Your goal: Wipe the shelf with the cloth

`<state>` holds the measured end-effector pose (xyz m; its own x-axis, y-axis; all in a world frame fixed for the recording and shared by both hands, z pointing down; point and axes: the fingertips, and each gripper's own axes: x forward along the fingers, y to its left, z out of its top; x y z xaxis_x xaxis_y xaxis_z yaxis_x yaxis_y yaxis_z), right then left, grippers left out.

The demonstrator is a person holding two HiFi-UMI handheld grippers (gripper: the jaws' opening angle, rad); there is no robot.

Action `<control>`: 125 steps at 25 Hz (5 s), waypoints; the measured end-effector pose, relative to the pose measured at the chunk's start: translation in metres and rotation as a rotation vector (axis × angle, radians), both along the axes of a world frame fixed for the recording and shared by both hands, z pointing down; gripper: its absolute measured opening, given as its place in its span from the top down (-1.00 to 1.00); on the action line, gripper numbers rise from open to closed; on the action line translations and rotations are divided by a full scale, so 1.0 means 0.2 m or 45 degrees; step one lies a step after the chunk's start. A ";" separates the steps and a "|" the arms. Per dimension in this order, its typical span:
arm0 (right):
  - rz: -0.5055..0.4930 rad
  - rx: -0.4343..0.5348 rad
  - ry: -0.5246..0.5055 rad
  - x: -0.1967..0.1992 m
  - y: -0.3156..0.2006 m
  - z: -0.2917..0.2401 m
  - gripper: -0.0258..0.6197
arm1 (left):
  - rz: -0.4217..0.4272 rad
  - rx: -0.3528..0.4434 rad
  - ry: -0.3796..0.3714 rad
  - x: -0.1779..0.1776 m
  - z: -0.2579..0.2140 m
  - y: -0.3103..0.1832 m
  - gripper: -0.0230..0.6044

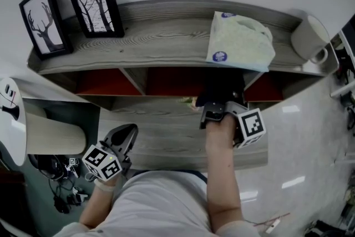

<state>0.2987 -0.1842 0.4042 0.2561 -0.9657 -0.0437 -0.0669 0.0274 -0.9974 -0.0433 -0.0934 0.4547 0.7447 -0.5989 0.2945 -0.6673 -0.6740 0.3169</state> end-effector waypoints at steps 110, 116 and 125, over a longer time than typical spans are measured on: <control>-0.601 0.417 0.503 -1.14 -0.59 -0.48 0.70 | -0.210 0.003 0.055 -0.28 0.02 0.04 0.87; -0.539 0.460 0.517 -1.03 -0.58 -0.53 0.70 | -0.189 0.004 0.040 -0.26 0.02 0.03 0.87; -0.295 0.475 0.526 -0.64 -0.51 -0.58 0.70 | -0.168 0.007 0.022 -0.23 0.00 0.02 0.87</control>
<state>0.1705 -0.2871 0.2885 -0.0697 -0.8945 -0.4416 -0.3971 0.4310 -0.8103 -0.0892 -0.0892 0.4546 0.6640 -0.6938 0.2789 -0.7450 -0.5822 0.3255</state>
